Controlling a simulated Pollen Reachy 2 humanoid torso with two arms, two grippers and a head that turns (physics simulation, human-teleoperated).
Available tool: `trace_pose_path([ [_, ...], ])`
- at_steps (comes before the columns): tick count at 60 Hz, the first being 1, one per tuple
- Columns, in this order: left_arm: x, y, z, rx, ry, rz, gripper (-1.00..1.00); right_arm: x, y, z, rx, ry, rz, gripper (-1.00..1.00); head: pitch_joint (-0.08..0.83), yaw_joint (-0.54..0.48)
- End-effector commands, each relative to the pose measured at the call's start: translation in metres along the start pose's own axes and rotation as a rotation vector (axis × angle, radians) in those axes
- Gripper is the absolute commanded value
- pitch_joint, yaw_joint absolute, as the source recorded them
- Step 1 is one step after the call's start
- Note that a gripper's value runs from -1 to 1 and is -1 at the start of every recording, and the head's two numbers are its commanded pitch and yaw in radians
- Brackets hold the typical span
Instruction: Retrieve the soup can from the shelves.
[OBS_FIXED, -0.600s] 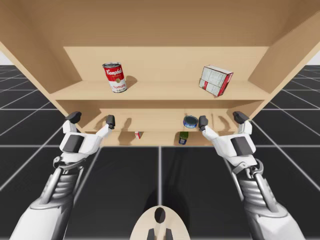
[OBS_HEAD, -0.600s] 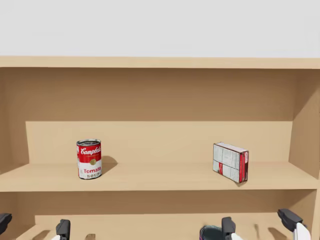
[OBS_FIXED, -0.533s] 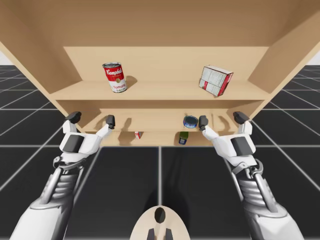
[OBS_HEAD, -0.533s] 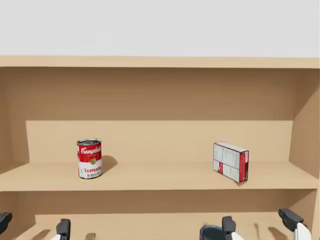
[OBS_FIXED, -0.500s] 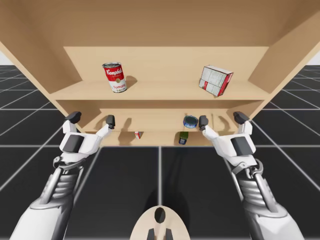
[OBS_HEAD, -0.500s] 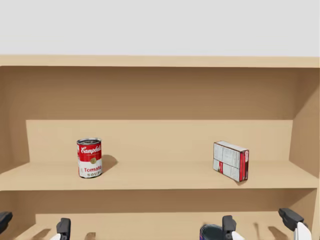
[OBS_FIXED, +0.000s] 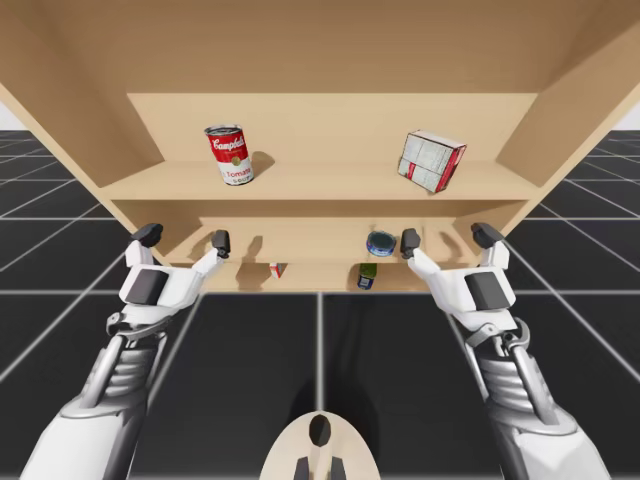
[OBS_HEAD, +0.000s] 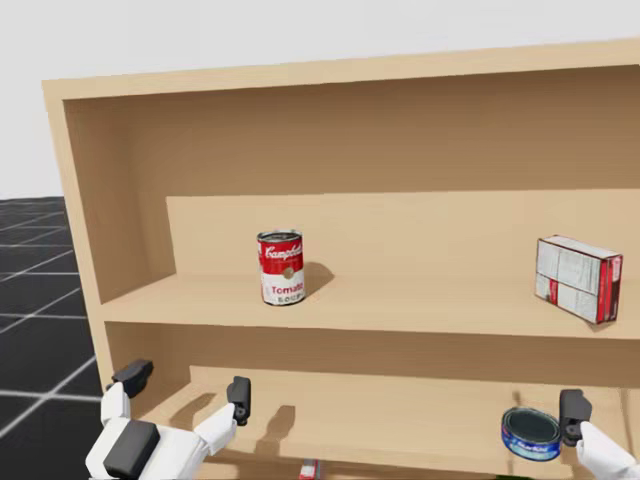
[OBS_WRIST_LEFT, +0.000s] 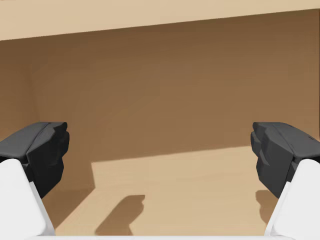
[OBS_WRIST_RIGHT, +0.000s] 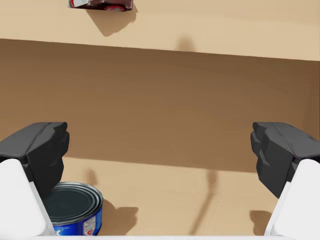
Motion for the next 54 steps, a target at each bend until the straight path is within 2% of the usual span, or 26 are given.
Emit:
trace_pose_path([
  [1, 0.0, 0.0, 0.0, -0.004, 0.006, 0.002, -1.0, -0.001, 0.002, 0.0, -0.004, 0.003, -0.006, -1.0, 0.11, 0.23],
  [13, 0.003, -0.002, 0.0, -0.007, 0.023, 0.012, -1.0, -0.001, 0.002, 0.0, -0.005, 0.007, -0.003, -1.0, 0.12, 0.25],
  [17, 0.016, -0.005, 0.006, 0.004, 0.037, 0.002, -1.0, -0.001, 0.001, 0.0, -0.009, 0.008, -0.003, -1.0, 0.122, 0.25],
  [20, 0.033, -0.005, 0.013, 0.025, 0.073, -0.016, -1.0, -0.001, 0.001, -0.001, -0.012, 0.01, -0.004, -1.0, 0.122, 0.24],
  [22, 0.05, -0.005, 0.02, 0.011, 0.091, 0.004, -1.0, -0.001, 0.001, -0.001, -0.012, 0.011, -0.004, -1.0, 0.124, 0.24],
  [26, 0.072, -0.006, 0.028, -0.011, 0.13, 0.014, -1.0, -0.001, 0.001, -0.001, -0.012, 0.012, -0.002, -1.0, 0.128, 0.24],
  [36, 0.12, -0.014, 0.039, -0.125, 0.165, 0.033, -1.0, -0.002, 0.001, -0.001, -0.012, 0.013, 0.001, -1.0, 0.128, 0.25],
  [48, 0.152, -0.024, 0.021, -0.241, 0.2, 0.095, -1.0, -0.003, 0.0, -0.001, -0.013, 0.016, 0.001, -1.0, 0.129, 0.27],
  [54, 0.161, -0.027, 0.01, -0.255, 0.199, 0.1, -1.0, -0.003, 0.0, -0.002, -0.015, 0.016, 0.004, -1.0, 0.13, 0.27],
])
